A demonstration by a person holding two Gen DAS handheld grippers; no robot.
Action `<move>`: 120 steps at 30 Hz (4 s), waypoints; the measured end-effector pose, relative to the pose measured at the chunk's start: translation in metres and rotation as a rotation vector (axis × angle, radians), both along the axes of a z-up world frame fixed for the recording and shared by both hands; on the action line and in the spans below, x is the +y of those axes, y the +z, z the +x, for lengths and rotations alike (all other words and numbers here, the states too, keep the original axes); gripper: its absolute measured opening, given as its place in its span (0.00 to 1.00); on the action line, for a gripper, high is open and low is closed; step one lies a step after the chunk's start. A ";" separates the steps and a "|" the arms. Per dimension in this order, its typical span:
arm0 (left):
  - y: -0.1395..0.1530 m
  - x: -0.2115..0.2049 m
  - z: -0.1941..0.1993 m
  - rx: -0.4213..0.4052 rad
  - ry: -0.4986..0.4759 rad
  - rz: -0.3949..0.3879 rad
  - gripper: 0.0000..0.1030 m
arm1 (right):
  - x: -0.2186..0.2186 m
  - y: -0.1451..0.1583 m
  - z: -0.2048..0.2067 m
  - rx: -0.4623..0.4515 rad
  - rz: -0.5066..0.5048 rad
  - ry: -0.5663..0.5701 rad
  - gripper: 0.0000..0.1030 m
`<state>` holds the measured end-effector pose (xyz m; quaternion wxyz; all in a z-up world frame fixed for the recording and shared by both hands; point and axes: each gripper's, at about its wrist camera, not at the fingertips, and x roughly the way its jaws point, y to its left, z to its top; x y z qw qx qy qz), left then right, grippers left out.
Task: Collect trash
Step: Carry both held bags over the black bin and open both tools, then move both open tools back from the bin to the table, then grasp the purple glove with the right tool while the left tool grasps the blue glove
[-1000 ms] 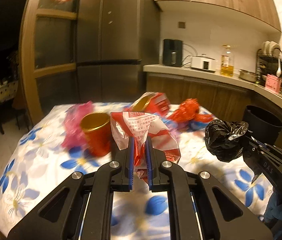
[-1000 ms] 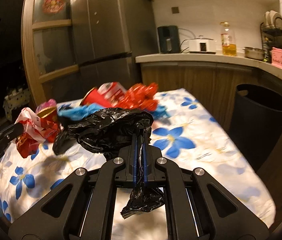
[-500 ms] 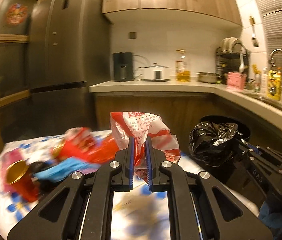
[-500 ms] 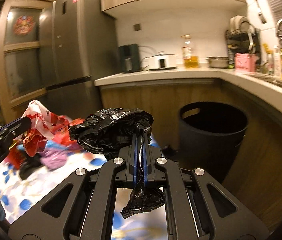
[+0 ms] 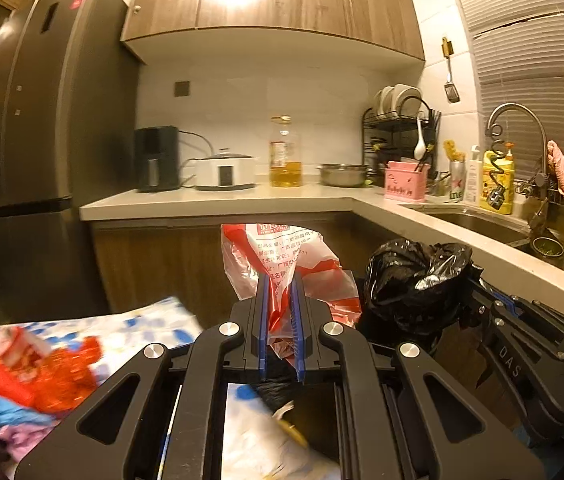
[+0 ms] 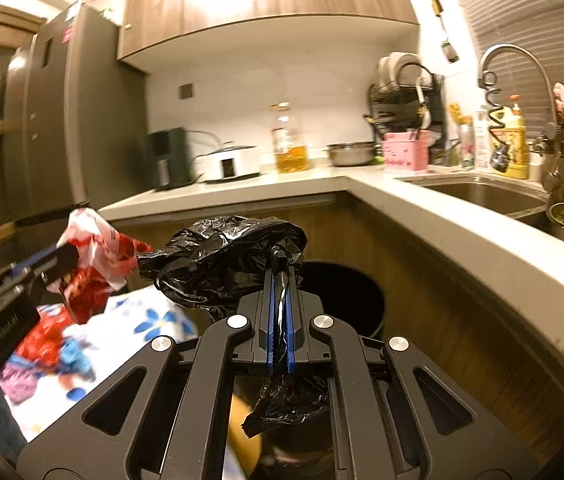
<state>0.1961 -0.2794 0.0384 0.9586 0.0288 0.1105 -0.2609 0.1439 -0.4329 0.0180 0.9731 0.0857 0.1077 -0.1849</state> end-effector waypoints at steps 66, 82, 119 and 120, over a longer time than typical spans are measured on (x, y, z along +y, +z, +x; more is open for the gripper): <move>-0.043 0.066 -0.001 0.134 0.147 -0.031 0.95 | 0.018 -0.021 -0.020 0.133 0.013 -0.031 0.79; -0.050 0.165 -0.067 0.088 0.347 0.003 0.95 | 0.118 -0.023 -0.065 0.077 0.019 0.166 0.80; -0.087 0.334 -0.075 0.157 0.685 -0.054 0.95 | 0.340 -0.099 0.081 0.291 -0.045 0.602 0.71; -0.087 0.334 -0.074 0.159 0.683 -0.056 0.95 | 0.343 -0.101 0.086 0.302 -0.036 0.607 0.70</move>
